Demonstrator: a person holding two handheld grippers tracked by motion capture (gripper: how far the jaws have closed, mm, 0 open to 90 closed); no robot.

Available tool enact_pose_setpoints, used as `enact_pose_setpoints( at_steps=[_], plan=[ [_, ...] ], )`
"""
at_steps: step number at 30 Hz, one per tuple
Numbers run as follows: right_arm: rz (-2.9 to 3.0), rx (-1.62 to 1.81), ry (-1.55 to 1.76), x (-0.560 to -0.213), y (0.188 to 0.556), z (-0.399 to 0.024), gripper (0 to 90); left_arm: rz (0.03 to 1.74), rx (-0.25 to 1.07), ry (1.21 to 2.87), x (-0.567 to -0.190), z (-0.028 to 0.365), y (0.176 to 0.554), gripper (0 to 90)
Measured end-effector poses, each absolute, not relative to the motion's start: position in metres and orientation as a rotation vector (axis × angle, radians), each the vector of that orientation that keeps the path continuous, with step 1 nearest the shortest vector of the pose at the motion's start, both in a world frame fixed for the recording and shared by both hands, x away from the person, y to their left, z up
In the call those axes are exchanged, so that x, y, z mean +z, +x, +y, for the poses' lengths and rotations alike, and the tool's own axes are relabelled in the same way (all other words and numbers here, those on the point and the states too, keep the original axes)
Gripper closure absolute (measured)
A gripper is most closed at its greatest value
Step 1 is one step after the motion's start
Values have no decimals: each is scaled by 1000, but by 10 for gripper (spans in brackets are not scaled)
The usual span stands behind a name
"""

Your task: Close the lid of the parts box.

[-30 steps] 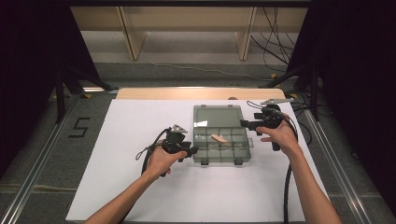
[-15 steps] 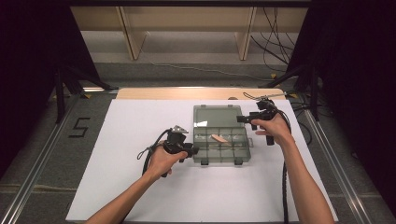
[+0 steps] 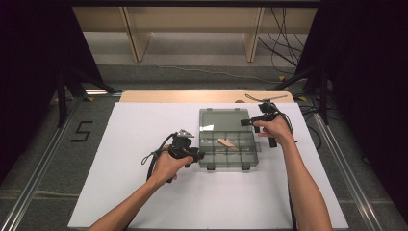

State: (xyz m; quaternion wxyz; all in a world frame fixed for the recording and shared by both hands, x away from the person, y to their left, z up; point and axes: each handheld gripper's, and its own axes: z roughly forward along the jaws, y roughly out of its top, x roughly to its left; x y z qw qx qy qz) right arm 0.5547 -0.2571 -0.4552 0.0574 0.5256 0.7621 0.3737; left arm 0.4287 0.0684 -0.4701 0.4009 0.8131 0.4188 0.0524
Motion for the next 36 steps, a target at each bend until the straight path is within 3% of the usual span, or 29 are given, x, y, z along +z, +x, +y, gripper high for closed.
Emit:
enact_pose_setpoints(
  at_steps=[36],
  plan=[
    [2369, 1028, 1677, -468, 563, -249, 303, 1058, 118, 2058, -471, 69, 430, 615]
  ],
)
